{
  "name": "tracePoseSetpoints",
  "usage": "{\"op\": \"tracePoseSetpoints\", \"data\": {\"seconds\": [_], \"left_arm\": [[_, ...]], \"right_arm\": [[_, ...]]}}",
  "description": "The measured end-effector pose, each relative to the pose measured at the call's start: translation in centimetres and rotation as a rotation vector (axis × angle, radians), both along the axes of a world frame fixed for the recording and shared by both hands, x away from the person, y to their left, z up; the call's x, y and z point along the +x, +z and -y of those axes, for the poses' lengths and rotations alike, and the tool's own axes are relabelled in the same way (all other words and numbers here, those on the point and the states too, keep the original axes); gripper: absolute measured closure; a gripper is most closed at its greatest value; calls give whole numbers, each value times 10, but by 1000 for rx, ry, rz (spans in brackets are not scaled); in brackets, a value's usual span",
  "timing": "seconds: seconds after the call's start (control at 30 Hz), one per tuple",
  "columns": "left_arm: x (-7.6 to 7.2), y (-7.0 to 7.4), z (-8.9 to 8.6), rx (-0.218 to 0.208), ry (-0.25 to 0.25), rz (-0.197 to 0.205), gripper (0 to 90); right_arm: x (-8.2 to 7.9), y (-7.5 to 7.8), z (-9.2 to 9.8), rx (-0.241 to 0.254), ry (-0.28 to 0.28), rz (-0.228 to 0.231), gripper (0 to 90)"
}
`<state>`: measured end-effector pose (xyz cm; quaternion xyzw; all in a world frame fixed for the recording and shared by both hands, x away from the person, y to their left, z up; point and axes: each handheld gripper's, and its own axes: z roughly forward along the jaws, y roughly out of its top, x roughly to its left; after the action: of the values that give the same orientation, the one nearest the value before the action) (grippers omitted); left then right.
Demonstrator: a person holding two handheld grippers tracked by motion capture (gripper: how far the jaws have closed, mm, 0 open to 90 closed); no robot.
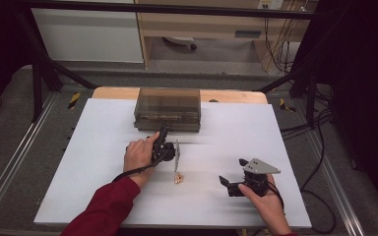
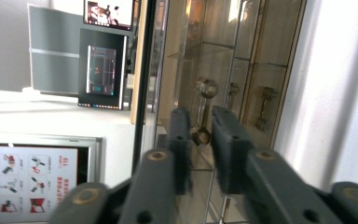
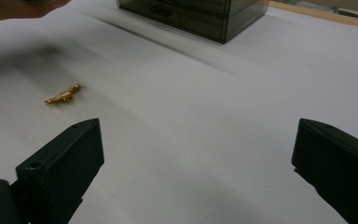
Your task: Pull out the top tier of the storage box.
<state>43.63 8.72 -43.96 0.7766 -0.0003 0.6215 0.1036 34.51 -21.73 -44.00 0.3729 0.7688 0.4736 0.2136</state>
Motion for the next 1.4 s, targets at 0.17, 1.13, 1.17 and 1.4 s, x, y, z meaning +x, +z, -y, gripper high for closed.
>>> {"op": "tracePoseSetpoints", "data": {"seconds": [0.17, 1.13, 1.17, 1.4], "left_arm": [[-5, 6, -8, -114, 24, -74, 514], [-1, 68, -70, -454, -49, -412, 125], [0, 70, -71, -455, -53, -421, 114], [10, 81, -78, -499, -76, -483, 58]], "right_arm": [[0, 0, 1, 4, -4, 0, 24], [1, -2, -4, -82, 2, 3, 25], [0, -2, -4, -81, 2, 3, 24], [1, -2, -4, -74, -2, -2, 23]]}}
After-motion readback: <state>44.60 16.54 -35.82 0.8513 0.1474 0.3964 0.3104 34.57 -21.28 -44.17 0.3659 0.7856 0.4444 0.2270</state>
